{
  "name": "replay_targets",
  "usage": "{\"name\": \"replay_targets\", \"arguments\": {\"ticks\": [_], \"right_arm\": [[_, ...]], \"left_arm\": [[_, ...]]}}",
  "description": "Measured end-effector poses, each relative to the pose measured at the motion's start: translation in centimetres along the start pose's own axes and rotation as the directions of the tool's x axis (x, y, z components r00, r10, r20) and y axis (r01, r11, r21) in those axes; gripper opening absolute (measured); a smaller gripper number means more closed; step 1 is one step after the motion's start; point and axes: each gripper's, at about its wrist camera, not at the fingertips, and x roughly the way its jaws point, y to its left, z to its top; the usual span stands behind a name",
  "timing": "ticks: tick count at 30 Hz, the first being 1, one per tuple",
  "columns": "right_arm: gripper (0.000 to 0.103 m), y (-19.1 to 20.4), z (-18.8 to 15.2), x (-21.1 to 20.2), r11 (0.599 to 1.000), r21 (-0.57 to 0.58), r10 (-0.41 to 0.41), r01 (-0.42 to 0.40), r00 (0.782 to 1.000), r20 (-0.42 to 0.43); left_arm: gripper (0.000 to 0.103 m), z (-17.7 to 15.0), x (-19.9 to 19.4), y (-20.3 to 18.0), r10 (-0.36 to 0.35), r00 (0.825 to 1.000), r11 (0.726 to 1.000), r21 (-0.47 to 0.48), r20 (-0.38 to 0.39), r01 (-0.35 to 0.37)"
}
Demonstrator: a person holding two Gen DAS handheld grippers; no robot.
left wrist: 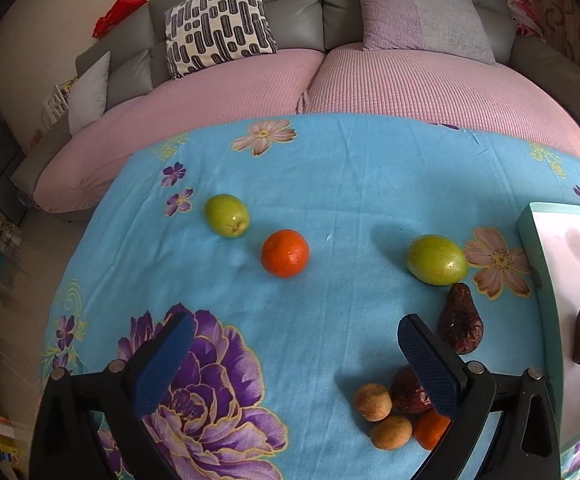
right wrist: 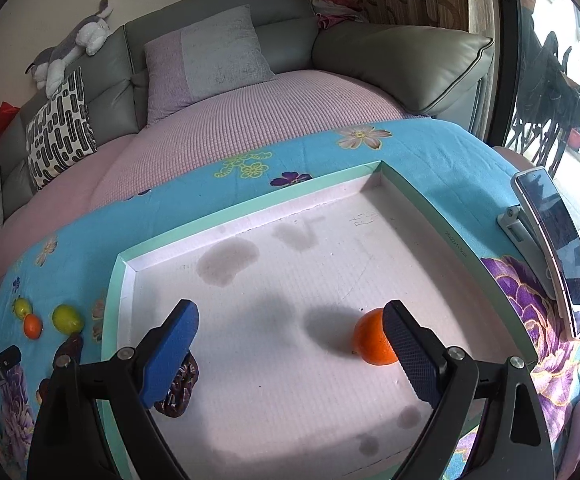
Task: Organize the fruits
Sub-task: 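Move both grippers back from the tray toward the remaining fruits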
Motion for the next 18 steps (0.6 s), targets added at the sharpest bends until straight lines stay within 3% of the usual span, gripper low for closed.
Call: {"name": "replay_targets", "arguments": {"ticks": [9,18], "right_arm": [[0.094,5.4,-0.6,-0.4,0.988,-0.104,0.111,-0.111,0.994,-0.007],[0.094,10.8,-1.6,-1.4,0.943,-0.213,0.261,-0.256,0.965,-0.003]], "left_arm": [[0.103,-0.3,-0.5,6.1,0.073,0.997,0.989,-0.129,0.009,-0.072],[0.103,-0.5,-0.8,10.8,0.085,0.996,0.966,-0.247,0.029,-0.075]]}}
